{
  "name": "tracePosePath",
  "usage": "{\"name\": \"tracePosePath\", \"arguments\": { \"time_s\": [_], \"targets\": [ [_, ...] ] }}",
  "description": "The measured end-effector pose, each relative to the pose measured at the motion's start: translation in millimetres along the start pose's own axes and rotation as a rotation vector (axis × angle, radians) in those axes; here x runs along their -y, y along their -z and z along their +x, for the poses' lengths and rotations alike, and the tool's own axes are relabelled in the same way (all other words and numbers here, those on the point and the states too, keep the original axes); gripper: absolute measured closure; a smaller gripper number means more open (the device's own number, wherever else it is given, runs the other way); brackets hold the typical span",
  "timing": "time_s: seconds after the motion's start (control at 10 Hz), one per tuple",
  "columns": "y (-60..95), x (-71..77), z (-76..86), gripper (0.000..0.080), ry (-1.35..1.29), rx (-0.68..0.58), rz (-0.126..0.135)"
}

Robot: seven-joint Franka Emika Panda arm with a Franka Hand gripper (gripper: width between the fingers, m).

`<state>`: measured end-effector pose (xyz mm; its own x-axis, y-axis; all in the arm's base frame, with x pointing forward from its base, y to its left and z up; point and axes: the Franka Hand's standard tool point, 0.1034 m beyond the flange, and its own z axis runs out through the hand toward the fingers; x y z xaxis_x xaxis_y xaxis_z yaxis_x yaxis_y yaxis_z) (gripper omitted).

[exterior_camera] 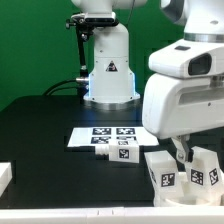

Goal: Assemble stool

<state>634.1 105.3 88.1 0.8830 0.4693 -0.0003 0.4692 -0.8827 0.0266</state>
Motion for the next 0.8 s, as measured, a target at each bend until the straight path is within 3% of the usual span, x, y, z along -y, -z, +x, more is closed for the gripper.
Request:
{"name": "tracePosePath", "arguments": {
  "time_s": [0.2,0.4,0.5,0.6,0.7,0.8],
  "targets": [
    [-14.0,6.5,1.9,0.0151,-0.008,0.0,-0.003],
    [-13.2,3.4,1.2,0.0198,-0.055,-0.001,-0.004],
    [-13.4,3.0,0.9,0.0378,-0.056,-0.001,-0.004],
    [-13.4,2.8,0.9,0.0378,-0.074,-0.002,-0.003],
    [-13.4,2.8,0.9,0.0465,-0.166,-0.002,-0.003],
    [-13.4,2.8,0.9,0.0464,-0.247,-0.002,-0.003]
  ]
}}
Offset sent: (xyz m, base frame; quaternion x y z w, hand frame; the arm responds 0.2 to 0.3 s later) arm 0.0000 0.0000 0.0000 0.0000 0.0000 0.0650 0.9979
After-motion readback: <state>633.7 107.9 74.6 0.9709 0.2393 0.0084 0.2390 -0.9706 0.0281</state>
